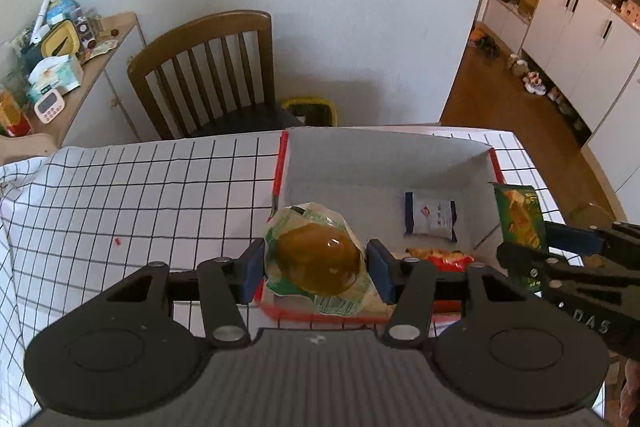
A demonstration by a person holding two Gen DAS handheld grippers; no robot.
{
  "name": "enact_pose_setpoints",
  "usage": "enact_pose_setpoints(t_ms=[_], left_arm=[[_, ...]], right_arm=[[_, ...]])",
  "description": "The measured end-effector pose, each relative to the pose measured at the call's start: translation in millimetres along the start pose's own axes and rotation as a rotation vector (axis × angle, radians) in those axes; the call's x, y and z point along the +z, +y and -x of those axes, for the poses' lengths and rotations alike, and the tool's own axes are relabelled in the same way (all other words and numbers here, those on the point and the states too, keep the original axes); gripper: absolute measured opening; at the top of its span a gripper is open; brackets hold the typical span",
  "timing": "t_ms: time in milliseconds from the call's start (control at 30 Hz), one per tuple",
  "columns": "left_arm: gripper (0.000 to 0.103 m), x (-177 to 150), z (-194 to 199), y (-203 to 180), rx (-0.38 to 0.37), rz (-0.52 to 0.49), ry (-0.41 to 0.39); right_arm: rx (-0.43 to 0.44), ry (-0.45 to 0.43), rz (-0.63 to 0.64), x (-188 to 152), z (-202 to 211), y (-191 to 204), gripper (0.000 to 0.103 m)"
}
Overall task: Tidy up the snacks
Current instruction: 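Carry the pastry and cracker packet into the red box and open both grippers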
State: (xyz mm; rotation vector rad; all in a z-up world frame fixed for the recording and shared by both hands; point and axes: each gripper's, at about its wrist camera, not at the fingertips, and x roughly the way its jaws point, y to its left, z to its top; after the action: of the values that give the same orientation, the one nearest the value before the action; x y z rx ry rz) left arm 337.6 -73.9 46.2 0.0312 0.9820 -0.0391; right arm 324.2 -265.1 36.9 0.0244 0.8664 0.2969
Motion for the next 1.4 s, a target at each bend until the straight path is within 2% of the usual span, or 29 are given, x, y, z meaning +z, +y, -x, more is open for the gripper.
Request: enact_pose_setpoints(t_ms=[300, 633, 867, 1100, 1400], left_arm=[[0.054, 20, -69, -18, 0.054, -0.032, 0.099], [0.054, 11, -126, -32, 0.101, -0.072, 0.207], [0.055, 1, -153, -40, 0.086, -0.095, 0.272], [0.056, -3, -159, -38, 0.068, -0.088, 0.306], [0.061, 2, -132, -31, 0.013, -0.038, 0.251]], right_arm=[[0.005, 0.099, -0.024, 12, -62, -20, 0.045], [-0.004, 0.207, -0.012, 3, -113, -29, 0.045], [-0.016, 0.249, 0.016, -4, -126, -28, 0.045], [-0.041, 0.256, 0.049, -3, -127, -24, 0.045], [-0.054, 0.233, 0.033, -1, -112, -24, 0.046]])
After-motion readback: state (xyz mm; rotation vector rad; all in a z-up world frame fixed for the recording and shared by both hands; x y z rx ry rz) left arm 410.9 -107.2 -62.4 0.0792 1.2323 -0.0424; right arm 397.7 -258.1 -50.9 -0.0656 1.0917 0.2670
